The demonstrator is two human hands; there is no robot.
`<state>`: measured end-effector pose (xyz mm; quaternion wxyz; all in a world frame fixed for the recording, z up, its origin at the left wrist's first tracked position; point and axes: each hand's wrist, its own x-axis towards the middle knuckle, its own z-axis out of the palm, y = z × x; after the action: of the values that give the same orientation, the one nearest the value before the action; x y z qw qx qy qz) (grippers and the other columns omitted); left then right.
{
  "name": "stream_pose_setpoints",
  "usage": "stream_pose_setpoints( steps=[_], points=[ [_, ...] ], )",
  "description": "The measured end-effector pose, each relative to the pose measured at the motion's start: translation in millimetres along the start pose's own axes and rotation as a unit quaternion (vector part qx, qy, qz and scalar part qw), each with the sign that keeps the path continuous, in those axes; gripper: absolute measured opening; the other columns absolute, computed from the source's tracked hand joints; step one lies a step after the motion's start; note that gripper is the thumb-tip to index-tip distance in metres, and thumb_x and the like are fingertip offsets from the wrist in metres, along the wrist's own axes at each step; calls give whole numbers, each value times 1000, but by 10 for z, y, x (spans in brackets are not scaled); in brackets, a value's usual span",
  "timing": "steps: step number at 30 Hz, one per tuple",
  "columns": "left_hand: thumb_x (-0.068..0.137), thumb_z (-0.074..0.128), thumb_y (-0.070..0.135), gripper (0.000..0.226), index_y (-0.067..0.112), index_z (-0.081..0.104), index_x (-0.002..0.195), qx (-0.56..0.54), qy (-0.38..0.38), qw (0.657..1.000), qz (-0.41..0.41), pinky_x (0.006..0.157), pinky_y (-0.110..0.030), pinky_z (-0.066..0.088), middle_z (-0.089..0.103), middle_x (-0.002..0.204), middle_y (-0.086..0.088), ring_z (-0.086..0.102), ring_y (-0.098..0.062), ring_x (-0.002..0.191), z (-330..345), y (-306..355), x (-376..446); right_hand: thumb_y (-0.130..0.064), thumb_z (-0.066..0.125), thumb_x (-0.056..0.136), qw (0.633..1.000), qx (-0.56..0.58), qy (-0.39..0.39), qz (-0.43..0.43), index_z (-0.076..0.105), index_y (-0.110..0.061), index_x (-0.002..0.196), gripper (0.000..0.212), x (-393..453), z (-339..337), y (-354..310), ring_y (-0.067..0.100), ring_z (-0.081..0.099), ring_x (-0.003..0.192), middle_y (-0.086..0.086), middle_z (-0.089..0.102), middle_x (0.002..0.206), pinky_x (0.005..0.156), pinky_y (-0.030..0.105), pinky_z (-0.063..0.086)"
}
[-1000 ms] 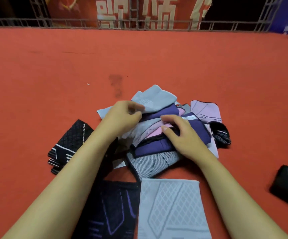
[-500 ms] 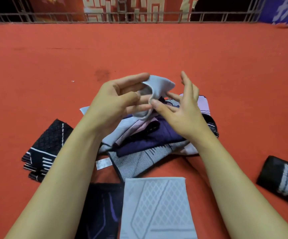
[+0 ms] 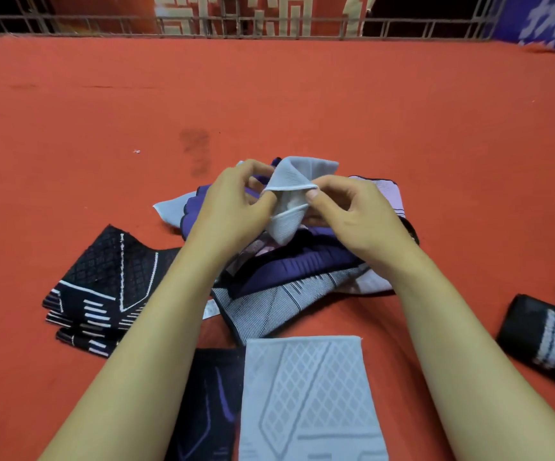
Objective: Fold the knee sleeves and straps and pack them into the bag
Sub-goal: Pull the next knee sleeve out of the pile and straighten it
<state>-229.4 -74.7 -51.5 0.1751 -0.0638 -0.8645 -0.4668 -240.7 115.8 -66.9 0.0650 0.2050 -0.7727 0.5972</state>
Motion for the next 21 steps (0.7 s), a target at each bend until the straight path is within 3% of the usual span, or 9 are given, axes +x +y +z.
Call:
stream_pose_setpoints(
  steps=[3, 5, 7, 9, 11, 13, 15, 18, 21],
  points=[
    [101, 56, 12, 22, 23, 74, 96, -171, -72, 980, -71, 64, -30, 57, 68, 75, 8, 62, -9, 65, 23, -28, -21, -10, 50, 106, 954, 291, -38, 58, 65, -8, 110, 16, -66, 70, -21, 19, 73, 100, 9, 75, 105, 96, 34, 58],
    [105, 50, 3, 23, 11, 70, 99, -358, -136, 912, -147, 61, -20, 56, 68, 75, 6, 64, -4, 63, 10, 63, -28, -13, 49, 102, 880, 462, -49, 98, 61, -5, 122, 24, -85, 121, -26, 20, 70, 106, 11, 72, 113, 101, 36, 55],
    [99, 56, 5, 15, 11, 69, 95, -503, -162, 813, -242, 56, -15, 53, 69, 78, 3, 65, -3, 61, -22, 106, -18, -18, 52, 99, 821, 546, -88, 145, 55, 1, 140, 45, -96, 125, -39, 29, 62, 123, 18, 63, 135, 110, 45, 46],
    [88, 62, 12, 10, 10, 72, 89, -592, -181, 725, -302, 64, -13, 50, 66, 81, 1, 63, -6, 65, -50, 86, 17, -20, 62, 92, 787, 579, -134, 165, 63, -1, 135, 47, -98, 65, -78, 33, 60, 126, 19, 61, 139, 112, 45, 44],
    [88, 61, 20, 16, 10, 74, 87, -610, -206, 700, -310, 69, -17, 48, 64, 87, 0, 59, -9, 70, -38, 46, 40, -16, 67, 87, 800, 559, -161, 150, 71, -4, 124, 39, -100, 0, -107, 31, 61, 126, 17, 64, 135, 111, 42, 46],
    [91, 64, 25, 17, 11, 73, 92, -605, -227, 709, -283, 73, -23, 50, 67, 93, -2, 64, -12, 77, 2, 45, 18, -12, 58, 92, 901, 383, -168, 113, 67, -2, 127, 38, -94, -25, -65, 25, 61, 120, 12, 66, 128, 105, 42, 47],
    [96, 61, 20, 16, 14, 76, 94, -567, -254, 755, -209, 77, -24, 50, 70, 101, -2, 66, -12, 88, 11, 94, -34, -10, 60, 87, 995, 41, -38, 78, 69, -12, 102, 17, -47, 8, -6, 10, 58, 90, -4, 67, 92, 84, 35, 44],
    [94, 57, 0, 31, 15, 78, 111, -409, -317, 853, -67, 80, -27, 54, 73, 104, -4, 67, -15, 95, 22, 103, -96, -2, 54, 84, 980, -115, 143, 73, 59, -21, 92, 22, -20, -36, 33, 6, 50, 66, -12, 58, 70, 62, 28, 42],
    [75, 61, 10, 32, 11, 73, 105, -180, -167, 969, -32, 71, -36, 42, 64, 83, -5, 55, -17, 78, 82, -38, -23, 2, 50, 86, 984, -91, 125, 88, 67, -23, 112, 40, 7, -69, -1, 8, 69, 94, -12, 73, 99, 80, 19, 52]
  ],
)
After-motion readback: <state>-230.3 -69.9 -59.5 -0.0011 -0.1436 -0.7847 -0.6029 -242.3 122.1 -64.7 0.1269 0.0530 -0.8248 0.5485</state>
